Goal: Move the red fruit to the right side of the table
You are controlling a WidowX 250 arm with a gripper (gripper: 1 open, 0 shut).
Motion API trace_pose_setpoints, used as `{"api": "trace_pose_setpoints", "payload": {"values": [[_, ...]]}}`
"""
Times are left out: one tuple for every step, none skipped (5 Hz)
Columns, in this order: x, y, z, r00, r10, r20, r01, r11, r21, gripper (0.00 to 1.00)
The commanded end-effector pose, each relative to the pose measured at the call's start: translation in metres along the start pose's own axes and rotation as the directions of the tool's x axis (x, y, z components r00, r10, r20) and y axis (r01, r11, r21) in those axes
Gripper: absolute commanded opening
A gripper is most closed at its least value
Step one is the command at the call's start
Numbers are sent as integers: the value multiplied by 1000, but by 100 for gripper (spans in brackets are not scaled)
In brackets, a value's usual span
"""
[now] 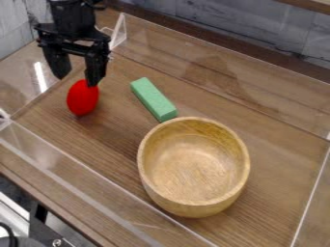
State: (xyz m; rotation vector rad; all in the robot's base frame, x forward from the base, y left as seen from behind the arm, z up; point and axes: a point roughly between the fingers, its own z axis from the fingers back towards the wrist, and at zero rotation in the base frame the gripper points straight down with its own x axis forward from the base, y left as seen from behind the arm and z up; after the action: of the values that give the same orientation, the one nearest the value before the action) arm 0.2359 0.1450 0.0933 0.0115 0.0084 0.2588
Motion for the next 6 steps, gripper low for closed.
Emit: {"api": "trace_pose_setpoints", "payload": {"values": [[6,3,-3,999,28,19,-28,1000,10,100],[10,2,-12,999,49,16,-49,999,14,100],[13,1,-20,998,62,9,-62,998,21,100],[17,-1,-24,998,66,9,-66,998,24,100],[23,2,-26,998,69,16,-69,997,29,100],[28,5,-25,997,70,19,-71,997,22,100]]}}
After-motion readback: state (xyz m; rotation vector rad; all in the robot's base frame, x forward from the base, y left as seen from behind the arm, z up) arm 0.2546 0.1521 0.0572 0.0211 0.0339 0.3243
